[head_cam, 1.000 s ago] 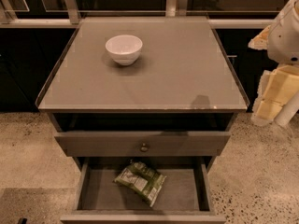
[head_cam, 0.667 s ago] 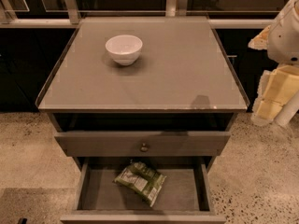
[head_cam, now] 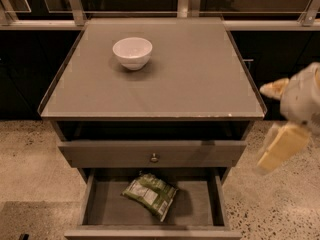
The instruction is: Pick green jalapeno chip bag from middle drawer and place on counter
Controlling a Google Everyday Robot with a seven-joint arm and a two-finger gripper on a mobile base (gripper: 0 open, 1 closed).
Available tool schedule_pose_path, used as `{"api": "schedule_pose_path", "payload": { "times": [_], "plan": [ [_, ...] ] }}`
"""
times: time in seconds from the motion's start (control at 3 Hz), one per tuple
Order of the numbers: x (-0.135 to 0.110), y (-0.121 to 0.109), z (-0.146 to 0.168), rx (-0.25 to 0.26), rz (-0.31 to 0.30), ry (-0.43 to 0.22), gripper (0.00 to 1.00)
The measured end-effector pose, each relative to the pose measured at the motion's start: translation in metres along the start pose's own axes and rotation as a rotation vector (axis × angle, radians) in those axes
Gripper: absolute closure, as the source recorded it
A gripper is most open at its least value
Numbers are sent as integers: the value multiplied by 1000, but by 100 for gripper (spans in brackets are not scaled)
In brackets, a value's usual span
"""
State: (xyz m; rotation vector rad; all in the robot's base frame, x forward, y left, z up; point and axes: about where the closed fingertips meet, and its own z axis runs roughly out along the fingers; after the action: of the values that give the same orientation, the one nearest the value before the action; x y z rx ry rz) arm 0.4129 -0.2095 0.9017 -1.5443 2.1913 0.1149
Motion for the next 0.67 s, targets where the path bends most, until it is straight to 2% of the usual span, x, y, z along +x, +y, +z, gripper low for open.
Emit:
{"api": "schedule_pose_path", "payload": {
  "times": [0.33,0.67],
  "plan": [
    [13,36,74,-82,92,-157,0],
    [14,49,148,-126,177,-249,0]
  ]
}}
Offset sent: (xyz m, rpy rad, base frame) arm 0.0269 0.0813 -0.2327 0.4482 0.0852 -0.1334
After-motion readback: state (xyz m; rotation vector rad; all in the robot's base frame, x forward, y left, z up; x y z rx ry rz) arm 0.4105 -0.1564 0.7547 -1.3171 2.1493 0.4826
